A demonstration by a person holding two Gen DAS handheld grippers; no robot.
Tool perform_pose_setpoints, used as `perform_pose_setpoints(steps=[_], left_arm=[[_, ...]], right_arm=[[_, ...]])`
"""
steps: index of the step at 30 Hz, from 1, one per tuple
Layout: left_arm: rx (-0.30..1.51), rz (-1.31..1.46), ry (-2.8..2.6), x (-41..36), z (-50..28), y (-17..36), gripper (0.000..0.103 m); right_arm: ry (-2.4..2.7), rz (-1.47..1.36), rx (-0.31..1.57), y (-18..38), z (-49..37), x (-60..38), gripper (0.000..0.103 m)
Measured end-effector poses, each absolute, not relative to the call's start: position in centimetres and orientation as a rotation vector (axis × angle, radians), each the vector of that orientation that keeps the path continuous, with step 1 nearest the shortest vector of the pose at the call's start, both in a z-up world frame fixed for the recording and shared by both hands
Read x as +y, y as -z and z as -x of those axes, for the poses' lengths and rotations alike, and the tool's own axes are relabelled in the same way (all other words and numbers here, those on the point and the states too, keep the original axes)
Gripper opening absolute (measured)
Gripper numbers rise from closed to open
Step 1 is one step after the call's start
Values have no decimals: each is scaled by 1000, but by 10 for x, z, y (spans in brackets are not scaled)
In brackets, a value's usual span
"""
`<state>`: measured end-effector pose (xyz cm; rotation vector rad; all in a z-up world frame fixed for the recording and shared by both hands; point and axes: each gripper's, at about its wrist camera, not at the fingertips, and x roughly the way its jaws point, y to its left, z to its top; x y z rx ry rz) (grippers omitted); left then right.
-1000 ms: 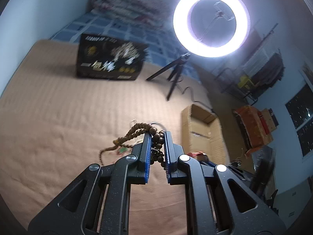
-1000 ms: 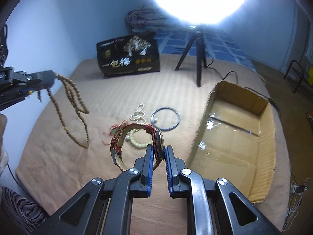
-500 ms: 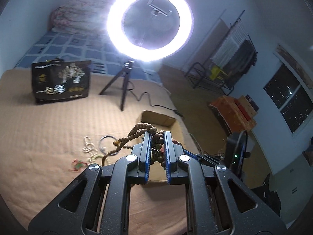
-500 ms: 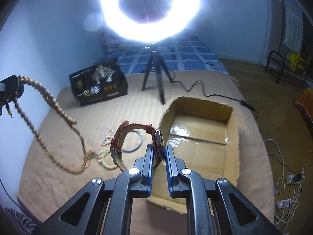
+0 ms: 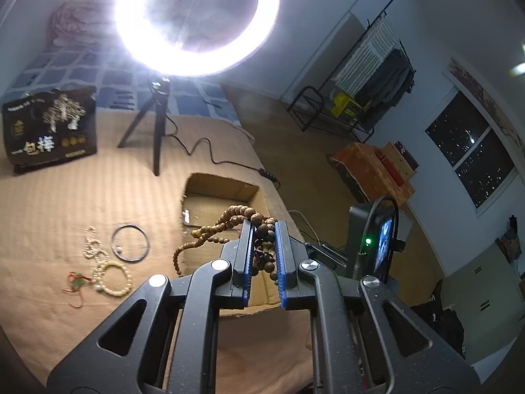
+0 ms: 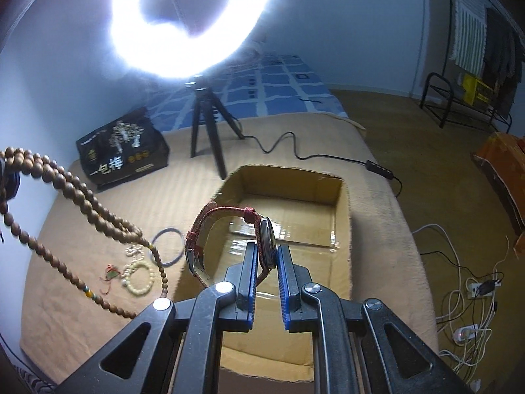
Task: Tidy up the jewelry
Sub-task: 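Carry the necklace and watch into the cardboard box and open both tools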
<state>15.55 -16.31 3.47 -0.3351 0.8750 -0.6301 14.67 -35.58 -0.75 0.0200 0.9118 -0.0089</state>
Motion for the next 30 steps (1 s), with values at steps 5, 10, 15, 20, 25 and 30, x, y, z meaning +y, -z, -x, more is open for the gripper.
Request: perform_pose_setpoints(steps=[5, 10, 15, 20, 25, 30], left_arm=[[903, 337, 645, -182, -163, -23, 10], [943, 346, 654, -190, -169, -5, 10], [996, 340, 642, -194, -172, 22, 10], [1058, 329, 609, -194, -174, 54, 10], [1106, 312, 579, -191, -174, 79, 10], [1124, 280, 563, -191, -173, 90, 10]], right_arm=[[41, -24, 932, 16, -153, -371, 10], [68, -40, 954, 25, -158, -385, 10], [84, -43, 983, 37, -163, -394, 10], [85, -29, 1007, 45, -165, -396, 10], [91, -21, 1028, 54, -169, -395, 10], [95, -16, 1047, 60, -171, -393, 10]])
